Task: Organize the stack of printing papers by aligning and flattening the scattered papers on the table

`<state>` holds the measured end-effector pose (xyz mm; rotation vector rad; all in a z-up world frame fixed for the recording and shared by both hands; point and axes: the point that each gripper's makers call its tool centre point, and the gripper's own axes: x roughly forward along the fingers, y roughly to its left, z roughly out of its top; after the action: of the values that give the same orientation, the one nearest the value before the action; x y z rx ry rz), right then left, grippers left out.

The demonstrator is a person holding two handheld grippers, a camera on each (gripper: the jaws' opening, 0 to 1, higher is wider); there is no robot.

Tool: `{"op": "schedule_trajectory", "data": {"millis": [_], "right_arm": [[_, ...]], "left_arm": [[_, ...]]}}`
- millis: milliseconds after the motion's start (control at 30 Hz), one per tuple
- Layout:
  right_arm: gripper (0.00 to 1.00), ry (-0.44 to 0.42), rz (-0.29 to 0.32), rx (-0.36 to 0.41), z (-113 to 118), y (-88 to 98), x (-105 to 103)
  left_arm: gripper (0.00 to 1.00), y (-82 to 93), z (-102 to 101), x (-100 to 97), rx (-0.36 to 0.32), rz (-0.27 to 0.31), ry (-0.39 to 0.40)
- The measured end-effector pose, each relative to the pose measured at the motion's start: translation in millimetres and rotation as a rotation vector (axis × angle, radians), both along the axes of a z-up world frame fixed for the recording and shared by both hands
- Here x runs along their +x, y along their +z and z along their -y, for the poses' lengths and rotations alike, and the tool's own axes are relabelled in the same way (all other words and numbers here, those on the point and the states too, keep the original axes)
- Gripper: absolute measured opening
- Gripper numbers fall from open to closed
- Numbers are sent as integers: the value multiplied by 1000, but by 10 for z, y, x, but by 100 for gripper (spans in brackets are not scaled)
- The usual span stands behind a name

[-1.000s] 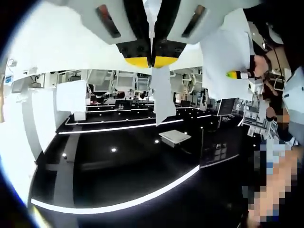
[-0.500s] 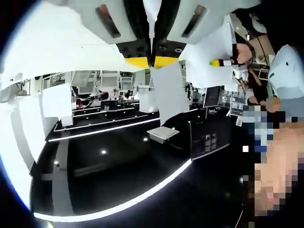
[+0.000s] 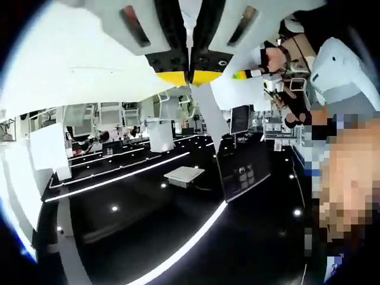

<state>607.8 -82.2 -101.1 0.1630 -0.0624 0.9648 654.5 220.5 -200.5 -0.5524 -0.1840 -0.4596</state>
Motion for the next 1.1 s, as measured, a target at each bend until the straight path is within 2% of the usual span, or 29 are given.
{"op": "schedule_trajectory", "data": {"millis": [167,400,500,667,900,1100], "right_arm": [[0,45,-13,31,-27,91,-85],[0,115,5,71,-79,252,-261],[0,139,50,27,-150,271,-367],[0,178,67,10,-224,307,-492],[0,250,70,48,-263,378,-654],[0,323,41,96,-249,427,-737]], "left_arm": [[6,-8,2,0,5,-3,1],[6,34,2,-2,13,4,5],[6,42,-2,-3,16,7,9],[6,33,-23,-5,13,5,13],[6,40,-8,-18,20,5,13],[6,57,-23,-29,22,9,21]]}}
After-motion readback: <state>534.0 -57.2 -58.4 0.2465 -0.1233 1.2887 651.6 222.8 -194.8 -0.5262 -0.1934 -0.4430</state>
